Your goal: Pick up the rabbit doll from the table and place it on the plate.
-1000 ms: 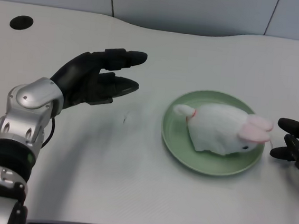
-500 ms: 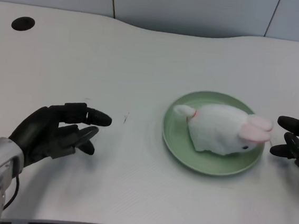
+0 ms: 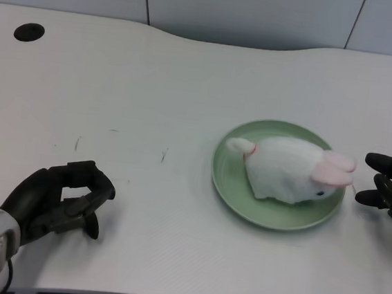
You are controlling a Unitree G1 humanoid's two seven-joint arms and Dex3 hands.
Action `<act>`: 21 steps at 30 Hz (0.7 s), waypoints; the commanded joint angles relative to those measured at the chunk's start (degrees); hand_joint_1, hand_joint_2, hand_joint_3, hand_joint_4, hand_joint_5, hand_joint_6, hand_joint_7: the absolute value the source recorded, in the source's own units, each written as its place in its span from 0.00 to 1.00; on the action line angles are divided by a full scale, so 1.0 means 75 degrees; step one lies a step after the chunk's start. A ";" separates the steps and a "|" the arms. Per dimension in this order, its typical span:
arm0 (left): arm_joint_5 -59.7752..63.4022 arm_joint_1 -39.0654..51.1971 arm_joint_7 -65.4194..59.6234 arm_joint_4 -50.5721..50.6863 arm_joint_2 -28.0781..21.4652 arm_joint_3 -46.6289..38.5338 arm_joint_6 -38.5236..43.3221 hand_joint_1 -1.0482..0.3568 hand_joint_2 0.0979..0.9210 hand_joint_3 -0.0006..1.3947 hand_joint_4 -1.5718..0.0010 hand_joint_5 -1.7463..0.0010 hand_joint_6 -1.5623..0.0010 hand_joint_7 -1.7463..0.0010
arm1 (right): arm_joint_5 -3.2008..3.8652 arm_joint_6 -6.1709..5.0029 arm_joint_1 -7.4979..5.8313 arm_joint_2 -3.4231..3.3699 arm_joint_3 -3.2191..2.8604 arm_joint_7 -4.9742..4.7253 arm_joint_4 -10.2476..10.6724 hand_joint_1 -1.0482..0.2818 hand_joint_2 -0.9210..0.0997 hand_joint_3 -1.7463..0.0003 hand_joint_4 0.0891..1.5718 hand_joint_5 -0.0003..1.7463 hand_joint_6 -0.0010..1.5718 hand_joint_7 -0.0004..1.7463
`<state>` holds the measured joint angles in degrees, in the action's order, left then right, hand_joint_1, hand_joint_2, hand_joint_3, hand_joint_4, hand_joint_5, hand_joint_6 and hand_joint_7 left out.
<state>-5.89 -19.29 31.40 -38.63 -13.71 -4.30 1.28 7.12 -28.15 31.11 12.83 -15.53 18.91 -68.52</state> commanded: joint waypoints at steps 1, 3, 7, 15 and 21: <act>0.0054 -0.0025 -0.0116 -0.0314 -0.0009 0.0044 0.0028 0.40 1.00 0.36 0.56 0.00 0.69 0.04 | 0.0076 0.0185 0.0129 0.0183 -0.0067 -0.0004 -0.0107 0.46 0.00 0.86 0.45 0.46 0.62 0.01; 0.0051 -0.0044 -0.0121 -0.0360 -0.0010 0.0049 0.0058 0.40 1.00 0.36 0.56 0.00 0.69 0.04 | 0.0075 0.0200 0.0134 0.0186 -0.0065 -0.0005 -0.0109 0.46 0.00 0.85 0.45 0.46 0.62 0.01; 0.0037 -0.0384 -0.0158 -0.0933 0.0036 -0.0001 0.0215 0.40 1.00 0.36 0.55 0.00 0.69 0.03 | 0.0045 0.0267 0.0227 0.0244 -0.0060 -0.0031 -0.0181 0.46 0.00 0.85 0.45 0.46 0.62 0.01; 0.0119 -0.0785 -0.0045 -0.1737 -0.0064 0.0029 0.0738 0.39 1.00 0.37 0.55 0.00 0.68 0.04 | 0.0062 0.0296 0.0262 0.0193 -0.0071 -0.0087 -0.0221 0.47 0.00 0.86 0.45 0.46 0.62 0.00; 0.0081 -0.0807 -0.0075 -0.1773 -0.0084 -0.0033 0.0782 0.41 1.00 0.37 0.57 0.00 0.71 0.04 | -0.0002 0.0182 0.0265 0.0194 -0.0024 -0.0113 -0.0251 0.47 0.00 0.86 0.45 0.46 0.62 0.00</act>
<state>-5.36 -25.81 30.89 -50.82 -13.52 -4.31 7.53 7.02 -26.48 33.06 13.62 -15.55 18.45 -70.13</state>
